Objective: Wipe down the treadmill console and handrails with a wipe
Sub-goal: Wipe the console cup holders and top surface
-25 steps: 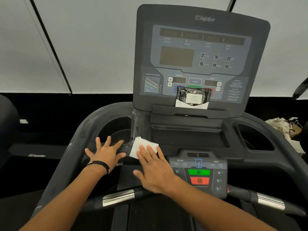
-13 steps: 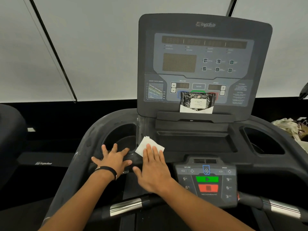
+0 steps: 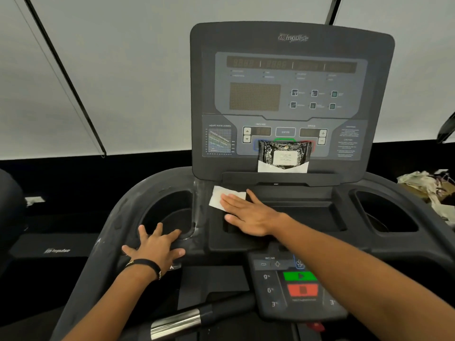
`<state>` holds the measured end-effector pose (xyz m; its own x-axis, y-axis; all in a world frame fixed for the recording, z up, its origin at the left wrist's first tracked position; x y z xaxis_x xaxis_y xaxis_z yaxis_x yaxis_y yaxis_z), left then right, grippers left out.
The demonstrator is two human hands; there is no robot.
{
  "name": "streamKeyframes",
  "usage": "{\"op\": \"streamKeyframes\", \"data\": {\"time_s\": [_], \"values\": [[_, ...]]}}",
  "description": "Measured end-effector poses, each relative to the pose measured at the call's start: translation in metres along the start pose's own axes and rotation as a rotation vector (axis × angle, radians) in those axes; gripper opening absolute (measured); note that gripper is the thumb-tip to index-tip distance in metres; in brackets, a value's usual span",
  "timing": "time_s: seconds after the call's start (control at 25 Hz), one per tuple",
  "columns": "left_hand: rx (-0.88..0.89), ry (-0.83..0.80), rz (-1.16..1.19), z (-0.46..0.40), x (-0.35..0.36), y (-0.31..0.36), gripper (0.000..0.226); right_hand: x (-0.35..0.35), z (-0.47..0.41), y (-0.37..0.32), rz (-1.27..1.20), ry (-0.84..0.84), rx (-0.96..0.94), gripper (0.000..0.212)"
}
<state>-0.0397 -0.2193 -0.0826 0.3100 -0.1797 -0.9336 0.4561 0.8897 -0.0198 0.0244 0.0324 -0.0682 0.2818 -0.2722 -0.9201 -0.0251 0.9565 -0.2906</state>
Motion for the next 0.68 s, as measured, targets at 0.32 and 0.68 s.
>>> {"op": "streamKeyframes", "data": {"time_s": [0.32, 0.68], "values": [[0.187, 0.139, 0.053, 0.004, -0.018, 0.066, 0.067, -0.023, 0.075, 0.088, 0.13, -0.074, 0.018, 0.064], [0.294, 0.065, 0.033, -0.011, -0.022, 0.142, 0.054, -0.029, 0.173, 0.196, 0.116, -0.068, 0.214, 0.107]]}}
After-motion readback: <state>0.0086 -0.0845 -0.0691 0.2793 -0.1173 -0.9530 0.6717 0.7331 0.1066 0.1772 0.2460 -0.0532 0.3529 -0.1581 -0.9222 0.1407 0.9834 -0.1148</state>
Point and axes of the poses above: each hand's wrist, its own z-axis away from the middle knuckle, its own x-axis out of the palm, y = z × x, the point moved 5 cm from there along -z, towards the middle knuckle, and after that the axes turned 8 degrees about -z, right-handed, at the moved point
